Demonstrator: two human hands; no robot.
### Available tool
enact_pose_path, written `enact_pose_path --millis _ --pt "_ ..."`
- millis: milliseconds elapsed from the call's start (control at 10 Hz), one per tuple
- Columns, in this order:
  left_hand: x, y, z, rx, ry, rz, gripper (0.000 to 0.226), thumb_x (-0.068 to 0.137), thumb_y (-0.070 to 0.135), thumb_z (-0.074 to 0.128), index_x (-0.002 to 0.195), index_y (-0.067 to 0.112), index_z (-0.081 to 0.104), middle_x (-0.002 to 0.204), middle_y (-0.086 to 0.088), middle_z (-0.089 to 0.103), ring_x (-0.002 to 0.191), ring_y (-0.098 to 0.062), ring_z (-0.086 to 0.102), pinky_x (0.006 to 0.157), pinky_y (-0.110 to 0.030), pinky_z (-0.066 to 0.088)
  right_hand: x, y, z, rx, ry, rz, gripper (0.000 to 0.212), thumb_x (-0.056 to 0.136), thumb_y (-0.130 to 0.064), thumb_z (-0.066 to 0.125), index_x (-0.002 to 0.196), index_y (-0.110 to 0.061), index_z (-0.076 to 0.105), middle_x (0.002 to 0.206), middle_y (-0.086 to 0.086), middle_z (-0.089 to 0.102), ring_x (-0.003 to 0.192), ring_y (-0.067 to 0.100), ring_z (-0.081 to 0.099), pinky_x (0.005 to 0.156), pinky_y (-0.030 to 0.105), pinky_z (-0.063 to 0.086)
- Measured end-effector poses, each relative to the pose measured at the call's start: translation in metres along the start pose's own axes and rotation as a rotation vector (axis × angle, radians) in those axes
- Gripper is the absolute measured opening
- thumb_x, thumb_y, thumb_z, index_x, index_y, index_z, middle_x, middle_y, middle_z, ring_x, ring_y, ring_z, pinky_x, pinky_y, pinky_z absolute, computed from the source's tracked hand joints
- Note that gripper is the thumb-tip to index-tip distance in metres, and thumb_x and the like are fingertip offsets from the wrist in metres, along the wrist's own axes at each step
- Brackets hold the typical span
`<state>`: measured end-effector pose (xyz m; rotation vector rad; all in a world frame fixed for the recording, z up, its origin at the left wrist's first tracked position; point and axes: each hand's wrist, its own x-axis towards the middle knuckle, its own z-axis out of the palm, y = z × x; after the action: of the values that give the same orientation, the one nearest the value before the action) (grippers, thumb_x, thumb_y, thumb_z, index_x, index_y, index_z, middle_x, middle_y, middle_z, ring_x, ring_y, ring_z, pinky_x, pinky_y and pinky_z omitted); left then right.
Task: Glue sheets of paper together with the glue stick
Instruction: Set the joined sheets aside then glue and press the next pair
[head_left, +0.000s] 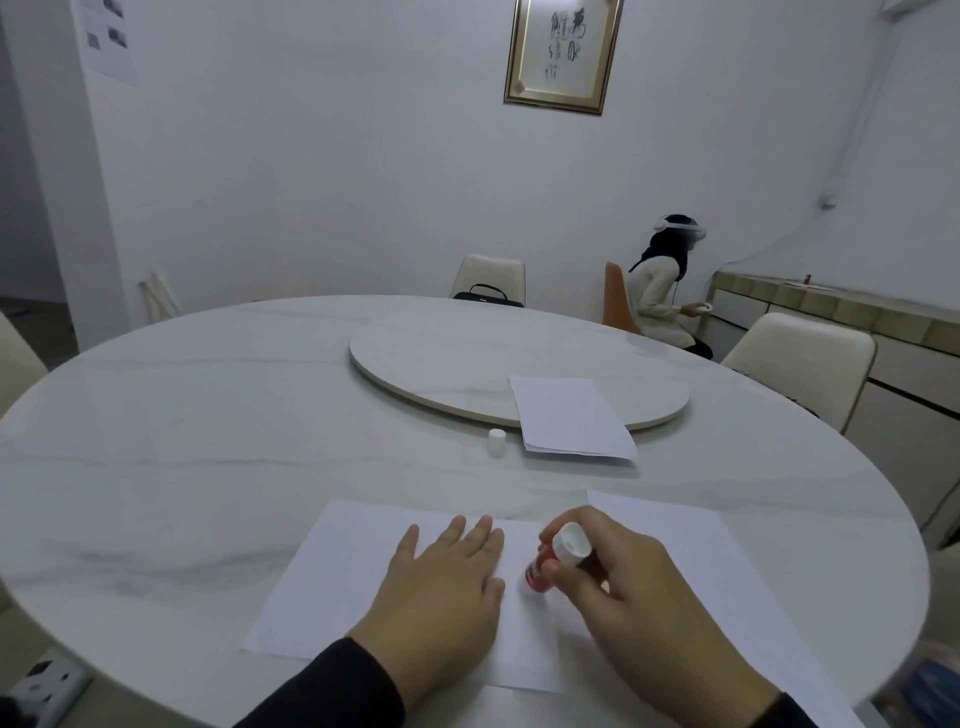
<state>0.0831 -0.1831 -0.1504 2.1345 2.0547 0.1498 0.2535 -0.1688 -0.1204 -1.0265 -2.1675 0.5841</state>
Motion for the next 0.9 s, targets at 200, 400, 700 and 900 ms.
enact_pose_path --millis 200,400,700,900 --pt "0.001 -0.001 0.002 -0.011 0.004 0.0 0.054 0.1 0.034 0.017 0.151 0.028 0.002 0.16 0.013 -0.004 0.147 -0.008 -0.006 0.119 -0.043 -0.008 -0.032 -0.013 -0.015 0.147 -0.085 -0.037 0.019 0.069 -0.041 0.055 0.086 -0.034 0.057 0.077 -0.017 0.073 0.075 0.009 0.068 0.067 0.015 0.05" --pt "0.0 0.0 0.004 -0.011 0.015 -0.001 0.054 0.1 0.032 0.016 0.151 0.027 0.001 0.16 0.013 -0.005 0.147 -0.008 -0.007 0.12 -0.044 -0.007 -0.038 -0.012 -0.033 0.51 0.012 -0.014 0.045 0.047 -0.049 0.086 0.075 -0.017 0.071 0.078 0.013 0.075 0.058 0.021 0.065 0.056 0.022 0.051" --pt "-0.005 0.004 -0.003 -0.16 0.378 0.033 0.053 0.083 0.043 0.026 0.123 0.028 0.059 0.142 0.017 0.045 0.131 -0.004 0.041 0.104 -0.024 0.028 0.065 -0.008 -0.031 1.031 0.38 0.291 0.044 0.072 0.006 0.068 0.111 -0.014 0.059 0.095 0.005 0.072 0.085 0.016 0.07 0.08 0.029 0.053" --pt "-0.003 0.003 0.001 -0.151 0.359 0.003 0.05 0.076 0.04 0.028 0.097 0.027 0.072 0.114 0.014 0.069 0.108 -0.007 0.063 0.088 -0.029 0.052 0.125 0.022 0.026 0.519 0.258 0.393 0.023 0.077 -0.003 0.073 0.095 -0.013 0.065 0.1 0.006 0.069 0.096 0.024 0.065 0.088 0.038 0.054"
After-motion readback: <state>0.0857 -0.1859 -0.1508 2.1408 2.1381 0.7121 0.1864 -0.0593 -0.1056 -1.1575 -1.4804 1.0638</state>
